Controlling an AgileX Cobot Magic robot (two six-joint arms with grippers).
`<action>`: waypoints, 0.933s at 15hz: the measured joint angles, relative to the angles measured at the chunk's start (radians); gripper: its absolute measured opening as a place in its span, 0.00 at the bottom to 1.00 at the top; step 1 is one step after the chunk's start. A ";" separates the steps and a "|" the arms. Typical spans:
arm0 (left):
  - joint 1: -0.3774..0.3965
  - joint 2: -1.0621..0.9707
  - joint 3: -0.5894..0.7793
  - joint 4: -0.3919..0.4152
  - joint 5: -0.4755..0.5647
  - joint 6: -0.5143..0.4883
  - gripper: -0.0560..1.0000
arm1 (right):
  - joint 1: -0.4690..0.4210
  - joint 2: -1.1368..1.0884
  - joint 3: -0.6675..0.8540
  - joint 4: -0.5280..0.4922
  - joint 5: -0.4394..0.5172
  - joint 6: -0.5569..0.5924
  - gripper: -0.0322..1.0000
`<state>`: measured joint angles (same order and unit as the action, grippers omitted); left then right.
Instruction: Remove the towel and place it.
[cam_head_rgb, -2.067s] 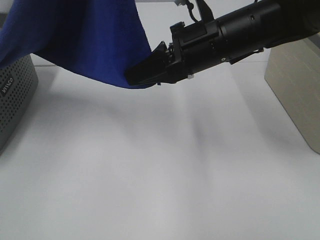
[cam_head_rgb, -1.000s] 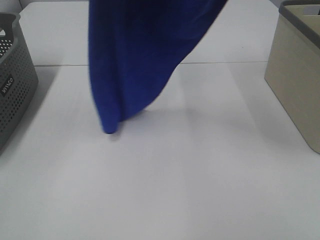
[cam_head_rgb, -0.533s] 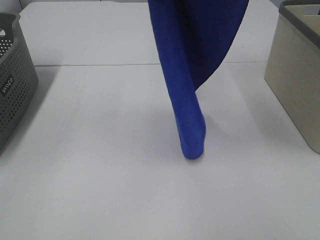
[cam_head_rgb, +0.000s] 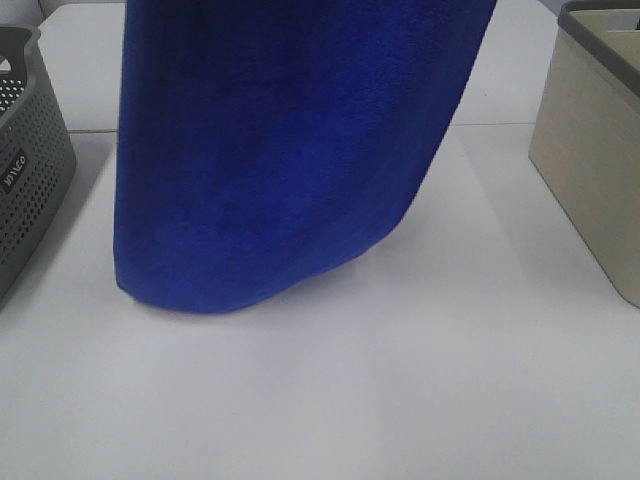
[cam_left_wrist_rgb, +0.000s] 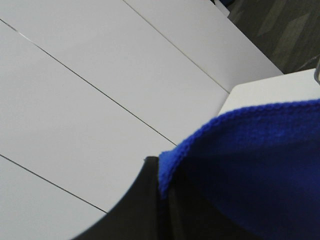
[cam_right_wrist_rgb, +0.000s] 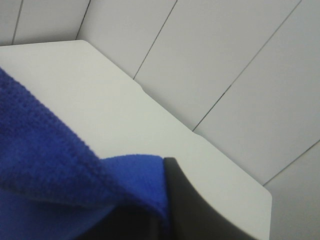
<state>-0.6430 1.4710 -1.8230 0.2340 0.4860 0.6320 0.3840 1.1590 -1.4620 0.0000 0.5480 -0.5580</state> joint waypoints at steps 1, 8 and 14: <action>0.000 0.000 0.000 -0.001 0.024 -0.001 0.05 | 0.000 0.000 0.000 -0.011 0.001 0.005 0.05; 0.180 0.154 0.000 -0.001 -0.155 -0.044 0.05 | 0.000 0.236 -0.004 -0.036 -0.344 0.019 0.05; 0.351 0.423 -0.040 -0.011 -0.794 -0.044 0.05 | 0.000 0.602 -0.161 -0.007 -0.953 0.019 0.05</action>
<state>-0.2920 1.8940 -1.8630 0.2230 -0.3080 0.5880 0.3840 1.7610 -1.6230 -0.0070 -0.4050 -0.5390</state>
